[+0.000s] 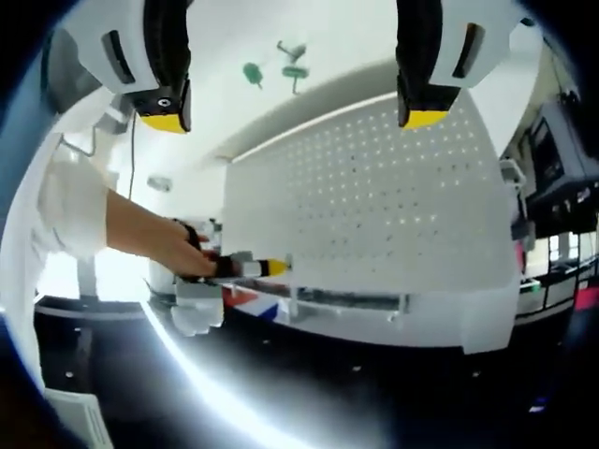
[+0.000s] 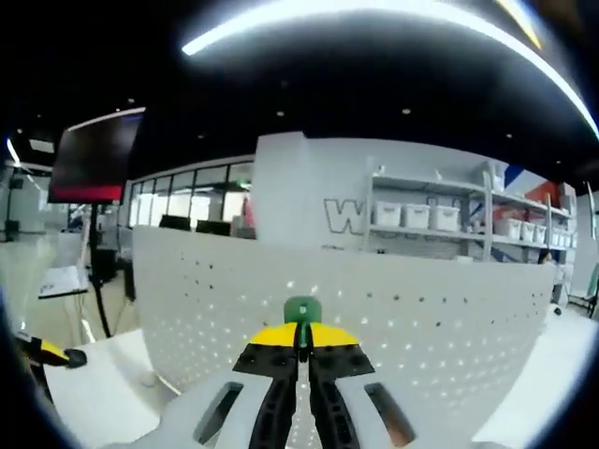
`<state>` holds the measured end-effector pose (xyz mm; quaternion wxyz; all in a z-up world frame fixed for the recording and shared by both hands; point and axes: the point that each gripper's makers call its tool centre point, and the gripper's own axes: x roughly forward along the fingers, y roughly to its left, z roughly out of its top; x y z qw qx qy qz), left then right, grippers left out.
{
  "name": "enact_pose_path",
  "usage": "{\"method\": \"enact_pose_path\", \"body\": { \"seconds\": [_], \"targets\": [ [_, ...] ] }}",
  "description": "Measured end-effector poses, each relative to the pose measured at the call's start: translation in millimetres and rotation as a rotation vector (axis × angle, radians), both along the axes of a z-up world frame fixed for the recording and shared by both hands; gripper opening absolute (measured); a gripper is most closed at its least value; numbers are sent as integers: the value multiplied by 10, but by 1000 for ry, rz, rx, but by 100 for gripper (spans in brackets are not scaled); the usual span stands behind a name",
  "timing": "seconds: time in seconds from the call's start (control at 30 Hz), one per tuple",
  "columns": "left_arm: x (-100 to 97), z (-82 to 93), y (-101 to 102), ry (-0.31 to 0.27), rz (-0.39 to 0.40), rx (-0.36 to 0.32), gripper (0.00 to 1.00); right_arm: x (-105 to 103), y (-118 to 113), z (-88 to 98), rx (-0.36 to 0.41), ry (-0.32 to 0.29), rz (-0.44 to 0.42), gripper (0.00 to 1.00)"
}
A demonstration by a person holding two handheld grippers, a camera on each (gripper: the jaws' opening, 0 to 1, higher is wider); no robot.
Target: Insert the hook assembly into the mounting plate slot until the hook locks in place.
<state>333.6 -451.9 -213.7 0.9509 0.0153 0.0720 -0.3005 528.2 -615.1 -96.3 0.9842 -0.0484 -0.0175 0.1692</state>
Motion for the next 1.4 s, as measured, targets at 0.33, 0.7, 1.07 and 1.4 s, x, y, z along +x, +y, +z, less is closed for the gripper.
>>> {"method": "enact_pose_path", "body": {
  "seconds": [0.33,0.7,1.07,1.4],
  "targets": [
    [70,-70,0,19,-4,-2,91,213,-1,70,42,-3,-56,1],
    [89,-106,22,32,-6,-3,90,316,123,33,60,3,-71,0],
    [91,-139,78,44,-2,-8,89,360,133,31,68,3,-85,0],
    [113,-165,117,50,4,-9,88,404,125,-13,62,3,-96,0]
  ]
}}
